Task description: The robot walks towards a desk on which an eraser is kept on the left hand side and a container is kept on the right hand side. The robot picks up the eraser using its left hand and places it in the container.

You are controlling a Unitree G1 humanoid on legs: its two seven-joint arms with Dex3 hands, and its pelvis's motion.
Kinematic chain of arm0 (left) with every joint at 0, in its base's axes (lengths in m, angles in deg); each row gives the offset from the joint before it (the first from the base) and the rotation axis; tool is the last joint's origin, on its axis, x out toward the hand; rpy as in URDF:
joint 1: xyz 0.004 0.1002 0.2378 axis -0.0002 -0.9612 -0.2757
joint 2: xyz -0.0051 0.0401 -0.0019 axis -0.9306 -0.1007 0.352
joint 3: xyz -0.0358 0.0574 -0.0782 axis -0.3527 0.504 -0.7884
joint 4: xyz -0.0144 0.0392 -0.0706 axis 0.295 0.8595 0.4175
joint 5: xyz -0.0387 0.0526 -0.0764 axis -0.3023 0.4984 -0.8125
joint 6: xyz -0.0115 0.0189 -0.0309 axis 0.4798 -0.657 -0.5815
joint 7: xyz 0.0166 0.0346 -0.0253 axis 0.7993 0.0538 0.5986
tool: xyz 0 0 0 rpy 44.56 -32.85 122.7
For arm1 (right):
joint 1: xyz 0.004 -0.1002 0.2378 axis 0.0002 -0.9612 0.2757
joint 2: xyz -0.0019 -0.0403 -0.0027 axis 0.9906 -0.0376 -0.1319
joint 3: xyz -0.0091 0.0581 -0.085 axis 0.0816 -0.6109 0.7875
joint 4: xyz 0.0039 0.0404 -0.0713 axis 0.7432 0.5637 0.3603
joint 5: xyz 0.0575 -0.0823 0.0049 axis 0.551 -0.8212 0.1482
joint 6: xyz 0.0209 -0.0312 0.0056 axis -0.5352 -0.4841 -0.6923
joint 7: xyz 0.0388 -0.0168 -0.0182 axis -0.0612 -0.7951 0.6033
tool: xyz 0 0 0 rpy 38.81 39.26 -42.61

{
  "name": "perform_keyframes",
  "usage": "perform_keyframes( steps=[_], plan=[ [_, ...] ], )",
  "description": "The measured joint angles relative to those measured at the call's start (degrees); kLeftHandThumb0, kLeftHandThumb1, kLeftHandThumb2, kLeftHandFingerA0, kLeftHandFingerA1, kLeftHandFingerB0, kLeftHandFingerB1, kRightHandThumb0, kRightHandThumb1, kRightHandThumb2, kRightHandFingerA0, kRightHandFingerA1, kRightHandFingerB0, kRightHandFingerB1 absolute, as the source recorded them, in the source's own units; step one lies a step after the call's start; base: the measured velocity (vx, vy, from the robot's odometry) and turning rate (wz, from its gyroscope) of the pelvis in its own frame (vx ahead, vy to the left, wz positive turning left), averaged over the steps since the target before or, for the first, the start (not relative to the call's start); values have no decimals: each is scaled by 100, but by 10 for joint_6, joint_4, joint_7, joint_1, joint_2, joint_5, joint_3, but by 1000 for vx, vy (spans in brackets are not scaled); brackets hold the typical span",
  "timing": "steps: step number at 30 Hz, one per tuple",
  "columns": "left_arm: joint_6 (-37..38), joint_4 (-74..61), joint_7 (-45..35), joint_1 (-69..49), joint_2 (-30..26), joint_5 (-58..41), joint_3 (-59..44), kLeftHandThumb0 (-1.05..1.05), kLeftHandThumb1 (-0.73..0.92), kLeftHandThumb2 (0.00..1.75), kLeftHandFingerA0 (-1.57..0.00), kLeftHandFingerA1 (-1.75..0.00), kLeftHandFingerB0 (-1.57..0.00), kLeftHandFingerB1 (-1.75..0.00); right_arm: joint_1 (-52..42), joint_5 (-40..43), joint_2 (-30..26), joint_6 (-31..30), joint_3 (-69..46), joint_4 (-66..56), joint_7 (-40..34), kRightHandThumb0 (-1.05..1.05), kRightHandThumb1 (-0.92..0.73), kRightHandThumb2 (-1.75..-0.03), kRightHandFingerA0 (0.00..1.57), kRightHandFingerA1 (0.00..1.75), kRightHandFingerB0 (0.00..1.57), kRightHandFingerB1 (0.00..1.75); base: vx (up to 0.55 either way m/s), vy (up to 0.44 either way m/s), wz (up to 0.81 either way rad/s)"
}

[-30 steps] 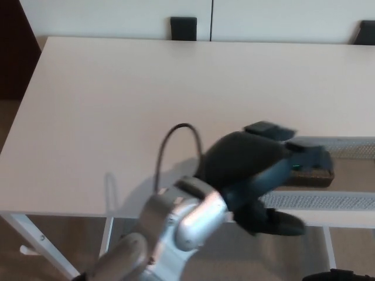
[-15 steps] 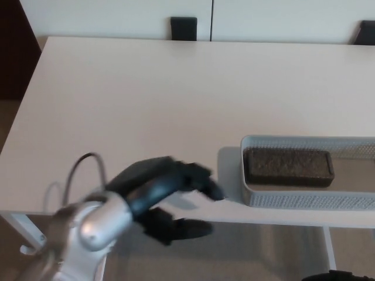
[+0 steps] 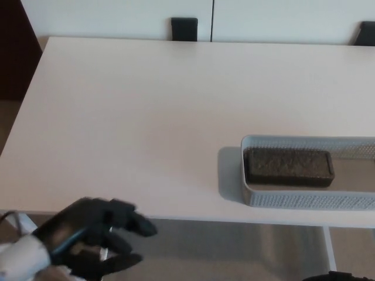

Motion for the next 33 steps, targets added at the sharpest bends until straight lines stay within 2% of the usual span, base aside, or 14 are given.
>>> perform_keyframes(
  steps=[7,8,11,12,14,19,20,27,28,29,30,31,32,33],
  plan=[
    [0,-4,-42,-63,1,-60,-63,-89,75,65,-81,-43,-67,-39,0,0,0,0,0,2,0,-40,-58,-57,59,48,55,42,0,0,0],
    [0,-4,-52,-73,1,-71,-74,-97,66,69,-83,-47,-67,-41,0,0,0,0,1,3,0,-40,-58,-57,59,48,54,43,0,0,0],
    [1,-4,-79,-101,1,-95,-100,-90,77,65,-70,-41,-61,-38,0,0,0,0,1,6,0,-40,-58,-57,60,48,55,42,0,0,0],
    [2,-2,-87,-111,0,-101,-107,-90,60,94,-58,-48,-57,-47,0,0,0,0,1,7,0,-39,-58,-57,59,48,55,42,0,0,0],
    [6,4,-101,-128,-2,-111,-118,-90,70,106,-34,-46,-35,-44,0,0,0,0,1,9,0,-39,-59,-57,60,47,55,42,0,0,0],
    [37,76,-120,-168,-27,-115,-121,-83,67,103,-30,-48,-23,-42,-3,0,0,0,1,20,0,-39,-58,-57,61,49,55,43,0,0,0],
    [43,96,-118,-170,-28,-113,-116,-80,79,65,-31,-33,-30,-30,-3,0,0,0,1,22,0,-40,-58,-57,62,49,54,42,0,0,0],
    [69,236,-89,-157,-11,-100,-91,-86,80,64,-15,-37,-18,-29,-4,0,0,0,1,29,0,-40,-57,-57,51,45,45,39,0,0,0],
    [73,259,-83,-152,-6,-99,-88,-39,40,103,0,-51,0,-49,-4,0,0,0,1,30,0,-42,-58,-57,49,45,44,39,0,0,0],
    [75,269,-80,-149,-4,-98,-87,-86,82,65,-17,-34,-16,-29,-4,0,0,0,1,30,0,-42,-58,-57,47,44,43,38,0,0,0],
    [81,300,-70,-142,2,-95,-83,-39,39,103,-1,-50,0,-48,-4,0,0,0,1,32,0,-42,-58,-57,46,44,42,38,0,0,0],
    [83,313,-66,-139,4,-94,-81,-39,39,102,0,-50,0,-48,-4,0,0,0,1,32,0,-43,-58,-57,46,44,42,38,0,0,0],
    [90,340,-56,-132,7,-90,-77,-87,81,65,-17,-34,-17,-28,-4,0,0,0,1,34,0,-43,-59,-57,47,44,43,38,0,0,0],
    [94,359,-49,-127,8,-87,-75,-87,79,65,-16,-33,-20,-28,-4,0,0,0,1,35,0,-43,-59,-57,48,44,43,38,0,0,0]
  ],
)
